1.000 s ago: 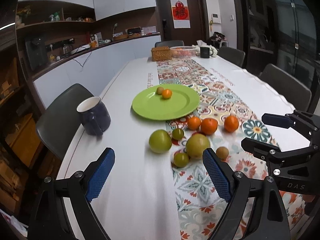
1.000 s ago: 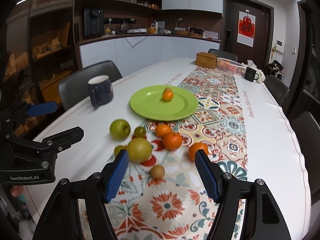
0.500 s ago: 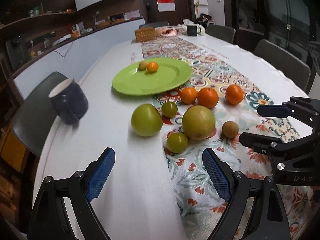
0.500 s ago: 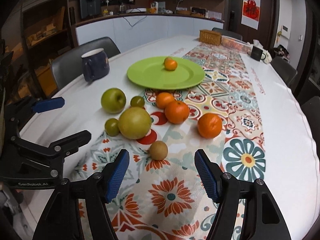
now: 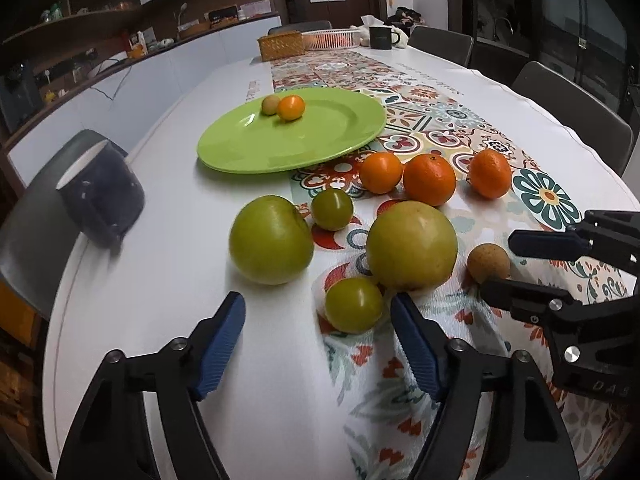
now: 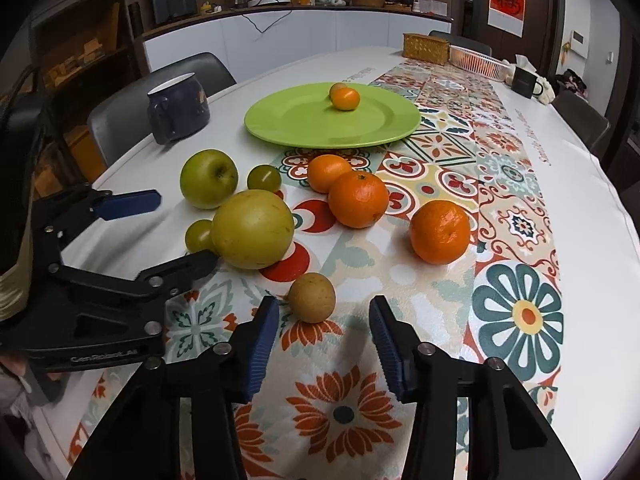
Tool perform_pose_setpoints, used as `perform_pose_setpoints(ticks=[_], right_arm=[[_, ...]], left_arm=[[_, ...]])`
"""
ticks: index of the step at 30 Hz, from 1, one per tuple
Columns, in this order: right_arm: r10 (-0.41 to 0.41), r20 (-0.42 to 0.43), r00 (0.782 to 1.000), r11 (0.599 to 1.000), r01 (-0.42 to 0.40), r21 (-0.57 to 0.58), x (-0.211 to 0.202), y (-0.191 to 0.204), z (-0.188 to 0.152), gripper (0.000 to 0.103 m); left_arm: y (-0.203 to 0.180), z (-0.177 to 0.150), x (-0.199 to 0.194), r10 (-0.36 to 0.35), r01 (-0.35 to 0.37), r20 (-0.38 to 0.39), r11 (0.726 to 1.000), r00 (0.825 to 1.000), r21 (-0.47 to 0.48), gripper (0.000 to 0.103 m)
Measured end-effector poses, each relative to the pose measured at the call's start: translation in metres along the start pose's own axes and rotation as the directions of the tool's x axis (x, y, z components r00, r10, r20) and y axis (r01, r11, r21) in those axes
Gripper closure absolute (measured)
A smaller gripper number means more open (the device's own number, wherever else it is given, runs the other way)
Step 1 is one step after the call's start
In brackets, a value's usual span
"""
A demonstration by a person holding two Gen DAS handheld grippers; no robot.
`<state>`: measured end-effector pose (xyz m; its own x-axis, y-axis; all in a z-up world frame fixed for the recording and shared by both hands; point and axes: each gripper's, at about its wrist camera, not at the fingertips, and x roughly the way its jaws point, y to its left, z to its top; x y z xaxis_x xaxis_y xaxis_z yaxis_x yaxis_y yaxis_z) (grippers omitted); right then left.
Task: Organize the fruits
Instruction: 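Grasp a small green fruit with the left gripper while the right gripper grasps a brown round fruit, then lift both fruits over the green plate and open both grippers to drop them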
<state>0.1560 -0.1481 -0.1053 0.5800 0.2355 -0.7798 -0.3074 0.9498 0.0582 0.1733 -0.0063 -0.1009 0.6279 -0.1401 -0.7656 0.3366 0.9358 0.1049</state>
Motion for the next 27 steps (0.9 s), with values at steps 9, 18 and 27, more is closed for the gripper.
perform_pose_setpoints(ticks=[9,18,27], right_arm=[[0.032,-0.006,0.999,0.999,-0.032,0.003,0.007,-0.001,0.002,0.075],[0.048,-0.002,0.999,0.999,-0.048,0.005,0.005,-0.001,0.001,0.076],[0.061,0.039,0.997,0.998,-0.061,-0.002,-0.012,0.002,0.005,0.076]], left_arm=[[-0.002,0.004,0.007,-0.053,0.052,-0.021,0.998,0.998,-0.047,0.063],[-0.005,0.004,0.004,-0.049,0.048,-0.024,0.998,0.998,-0.047,0.073],[-0.005,0.01,-0.023,-0.035,0.035,-0.001,0.996,0.999,-0.081,0.073]])
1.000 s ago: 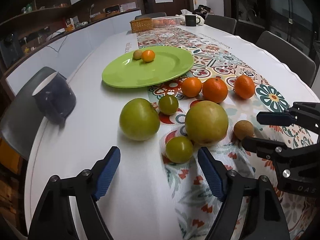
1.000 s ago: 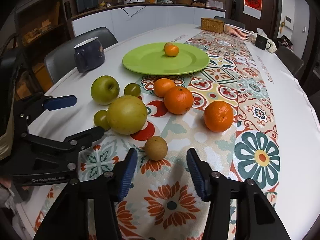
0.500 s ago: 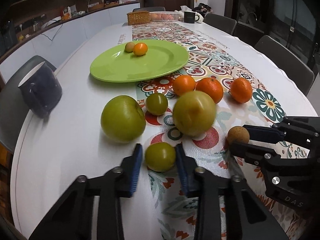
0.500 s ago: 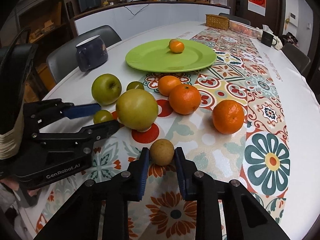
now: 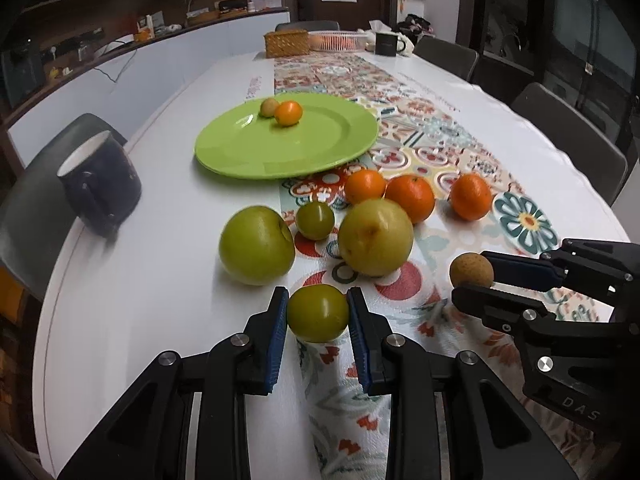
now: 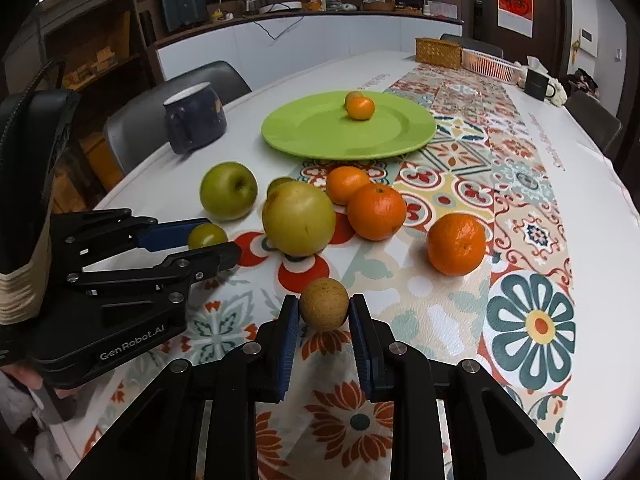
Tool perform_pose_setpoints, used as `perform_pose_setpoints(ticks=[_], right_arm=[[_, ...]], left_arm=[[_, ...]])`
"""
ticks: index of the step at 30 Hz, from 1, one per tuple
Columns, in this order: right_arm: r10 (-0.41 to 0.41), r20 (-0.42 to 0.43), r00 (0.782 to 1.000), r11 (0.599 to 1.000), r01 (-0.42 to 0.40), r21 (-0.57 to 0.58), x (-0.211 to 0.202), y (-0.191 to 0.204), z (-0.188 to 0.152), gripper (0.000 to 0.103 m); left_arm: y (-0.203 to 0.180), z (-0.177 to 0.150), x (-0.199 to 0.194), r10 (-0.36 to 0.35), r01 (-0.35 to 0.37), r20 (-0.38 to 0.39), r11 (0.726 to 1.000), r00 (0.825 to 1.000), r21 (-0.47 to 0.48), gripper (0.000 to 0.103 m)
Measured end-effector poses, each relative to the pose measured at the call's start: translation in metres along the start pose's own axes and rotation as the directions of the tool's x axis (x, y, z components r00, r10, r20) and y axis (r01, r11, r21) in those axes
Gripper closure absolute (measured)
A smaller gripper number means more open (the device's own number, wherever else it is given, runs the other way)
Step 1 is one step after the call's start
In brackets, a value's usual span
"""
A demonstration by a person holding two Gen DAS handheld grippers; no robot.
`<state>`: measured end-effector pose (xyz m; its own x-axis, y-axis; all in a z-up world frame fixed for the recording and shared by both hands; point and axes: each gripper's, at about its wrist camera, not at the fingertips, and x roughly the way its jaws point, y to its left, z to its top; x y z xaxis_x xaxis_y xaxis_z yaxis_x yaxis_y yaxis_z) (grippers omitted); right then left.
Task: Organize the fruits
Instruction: 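Lift both fruits over the green plate and open both grippers to drop them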
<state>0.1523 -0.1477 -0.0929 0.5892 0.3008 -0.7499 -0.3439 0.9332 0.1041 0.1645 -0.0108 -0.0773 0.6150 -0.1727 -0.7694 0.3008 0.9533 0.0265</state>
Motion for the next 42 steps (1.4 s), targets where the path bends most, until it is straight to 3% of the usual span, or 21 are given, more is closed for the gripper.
perform_pose_setpoints(ticks=[16,25,34,42], right_arm=[[0.029,0.159,0.987,0.999,-0.026,-0.018,-0.05,-0.001,0.034,0.076],[0.014,0.228,0.974,0.999,-0.004,-0.045,-0.058,-0.009,0.076,0.076],[0.024,0.242,0.97,0.998,-0.009,-0.066,-0.044,-0.016,0.121,0.076],[0.029,0.189,0.981,0.998,-0.017,-0.068,-0.009,-0.026,0.158,0.076]], left_arm=[[-0.008,0.037,-0.053,0.055,-0.053,0.111,0.998,0.992,-0.019,0.073],[-0.003,0.068,-0.06,0.094,-0.092,0.165,0.996,0.982,-0.022,0.073],[0.015,0.105,-0.048,0.143,-0.138,0.189,0.99,0.972,-0.042,0.073],[0.033,0.136,-0.015,0.158,-0.152,0.156,0.987,0.975,-0.053,0.074]])
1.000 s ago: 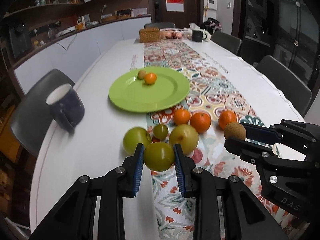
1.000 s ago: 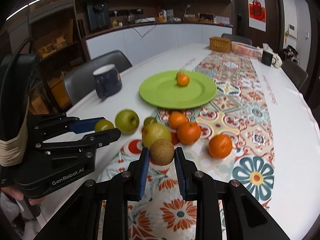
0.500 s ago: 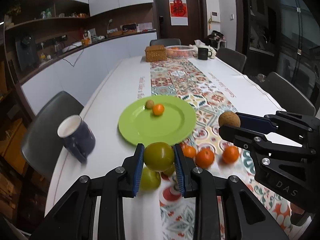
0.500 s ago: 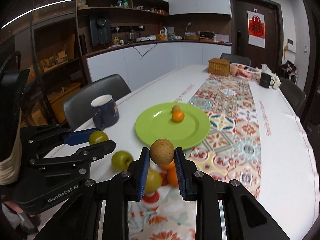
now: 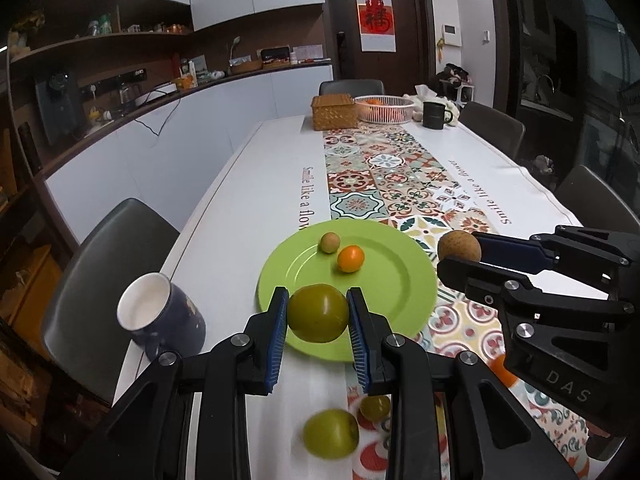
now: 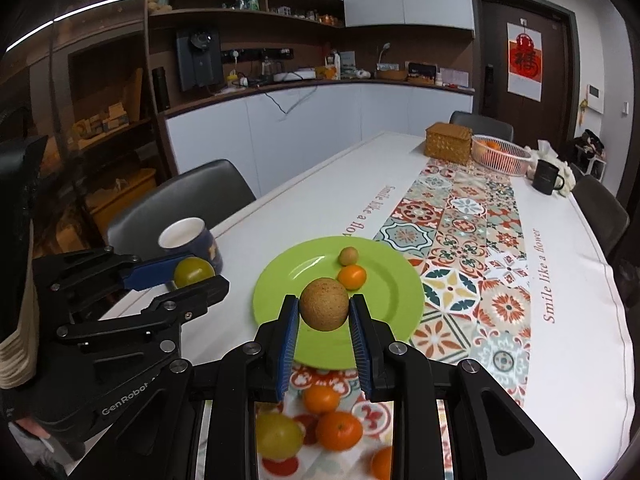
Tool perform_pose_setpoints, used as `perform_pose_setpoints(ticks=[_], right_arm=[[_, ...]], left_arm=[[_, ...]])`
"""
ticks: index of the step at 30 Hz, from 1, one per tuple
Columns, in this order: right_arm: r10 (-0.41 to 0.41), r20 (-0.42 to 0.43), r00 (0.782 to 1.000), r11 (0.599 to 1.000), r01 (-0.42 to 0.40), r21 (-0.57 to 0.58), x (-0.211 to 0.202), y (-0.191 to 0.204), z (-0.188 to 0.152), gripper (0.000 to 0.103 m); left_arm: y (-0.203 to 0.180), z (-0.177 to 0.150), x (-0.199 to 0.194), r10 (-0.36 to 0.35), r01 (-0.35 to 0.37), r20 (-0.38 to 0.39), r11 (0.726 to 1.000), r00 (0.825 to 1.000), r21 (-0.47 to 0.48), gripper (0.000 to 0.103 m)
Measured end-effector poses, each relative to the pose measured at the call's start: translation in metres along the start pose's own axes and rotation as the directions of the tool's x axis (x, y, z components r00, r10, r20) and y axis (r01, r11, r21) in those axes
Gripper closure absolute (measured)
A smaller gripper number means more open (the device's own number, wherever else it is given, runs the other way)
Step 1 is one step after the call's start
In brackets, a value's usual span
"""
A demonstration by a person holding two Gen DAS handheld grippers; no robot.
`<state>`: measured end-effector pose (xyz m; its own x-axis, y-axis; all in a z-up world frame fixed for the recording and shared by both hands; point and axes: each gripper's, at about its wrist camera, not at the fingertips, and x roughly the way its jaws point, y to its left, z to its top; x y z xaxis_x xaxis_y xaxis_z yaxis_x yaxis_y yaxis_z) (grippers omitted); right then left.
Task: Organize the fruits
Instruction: 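Lift both fruits over the green plate and open both grippers to drop them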
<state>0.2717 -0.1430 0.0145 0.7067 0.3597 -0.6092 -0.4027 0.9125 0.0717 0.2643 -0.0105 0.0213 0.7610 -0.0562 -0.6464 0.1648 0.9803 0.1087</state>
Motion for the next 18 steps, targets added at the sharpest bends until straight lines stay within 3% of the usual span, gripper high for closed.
perform_pose_setpoints(ticks=[10,18], right_arm=[[-0.028,-0.108,0.994,0.999,0.031,0.017,0.057,-0.018,0.01,0.076],[-0.022,-0.204,0.979,0.999,0.031,0.04,0.093,-0.025,0.002,0.076]], left_arm=[[0.003,0.005,0.062,-0.008,0.011,-0.092,1.0,0.996,0.027,0.074],[0.006,-0.003,0.095,-0.052,0.055,-0.183,0.998,0.982,0.015,0.073]])
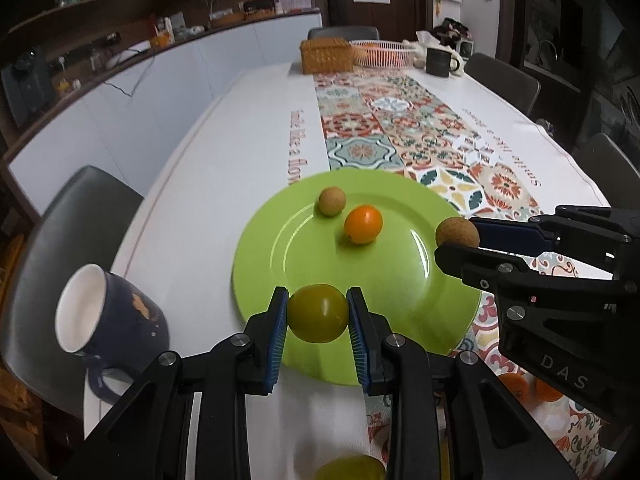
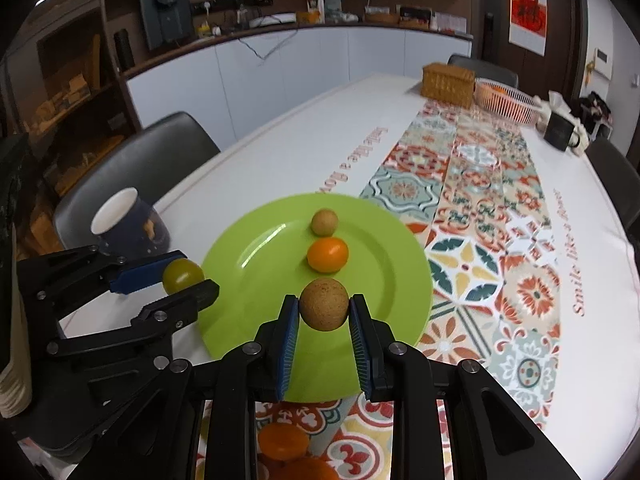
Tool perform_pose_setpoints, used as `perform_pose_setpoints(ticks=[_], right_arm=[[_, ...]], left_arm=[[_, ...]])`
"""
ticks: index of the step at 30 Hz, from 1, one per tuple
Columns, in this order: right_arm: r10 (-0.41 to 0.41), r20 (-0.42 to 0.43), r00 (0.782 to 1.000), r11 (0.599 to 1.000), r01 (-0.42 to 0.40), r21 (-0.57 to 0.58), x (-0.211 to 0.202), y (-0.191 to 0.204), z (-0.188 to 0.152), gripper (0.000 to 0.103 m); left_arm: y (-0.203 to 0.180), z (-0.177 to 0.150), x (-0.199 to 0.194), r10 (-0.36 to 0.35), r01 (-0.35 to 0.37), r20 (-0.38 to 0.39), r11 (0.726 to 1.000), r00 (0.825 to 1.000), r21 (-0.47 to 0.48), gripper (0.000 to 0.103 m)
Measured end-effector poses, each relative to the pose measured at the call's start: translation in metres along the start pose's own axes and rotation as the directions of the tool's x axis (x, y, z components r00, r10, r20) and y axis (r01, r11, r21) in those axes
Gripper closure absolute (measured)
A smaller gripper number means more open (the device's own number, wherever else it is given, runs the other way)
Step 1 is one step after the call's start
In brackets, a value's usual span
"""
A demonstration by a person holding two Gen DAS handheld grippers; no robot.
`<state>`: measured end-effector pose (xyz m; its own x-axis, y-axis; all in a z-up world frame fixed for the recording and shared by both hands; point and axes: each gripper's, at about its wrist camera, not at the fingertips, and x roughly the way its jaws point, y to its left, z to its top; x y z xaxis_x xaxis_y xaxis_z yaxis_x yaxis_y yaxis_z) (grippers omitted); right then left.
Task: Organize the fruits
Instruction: 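Lift both fruits over the green plate and open both grippers to drop them, then withdraw both open grippers from the green plate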
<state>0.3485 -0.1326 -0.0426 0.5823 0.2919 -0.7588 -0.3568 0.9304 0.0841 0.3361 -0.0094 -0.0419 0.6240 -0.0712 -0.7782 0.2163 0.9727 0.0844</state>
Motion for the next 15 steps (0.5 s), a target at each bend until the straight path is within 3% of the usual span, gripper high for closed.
perform_pose_setpoints(ticks=[3,6,9,15], right_arm=[[-0.001,-0.015,1.0,1.0,0.001,0.008,0.006,-0.002,-0.001,0.076],[-0.012,-0.017,1.0,1.0,0.012,0.008,0.007,-0.002,-0.002,0.075],[-0.028,-0.006,1.0,0.999,0.029,0.016,0.002,-0.003,-0.003,0.061],[-0.042,0.038,0.998,0.999,0.042,0.02,-0.022,-0.005,-0.012,0.061]], left_arm=[[0.002,0.0,0.003,-0.016,0.016,-0.001,1.0,1.0,-0.008,0.071],[0.002,-0.001,-0.002,-0.007,0.007,0.014,1.0,1.0,-0.008,0.058],[0.002,-0.003,-0.01,0.007,-0.007,0.025,1.0,1.0,-0.005,0.052],[0.002,-0.011,-0.037,0.037,-0.036,0.06,0.999,0.998,-0.016,0.043]])
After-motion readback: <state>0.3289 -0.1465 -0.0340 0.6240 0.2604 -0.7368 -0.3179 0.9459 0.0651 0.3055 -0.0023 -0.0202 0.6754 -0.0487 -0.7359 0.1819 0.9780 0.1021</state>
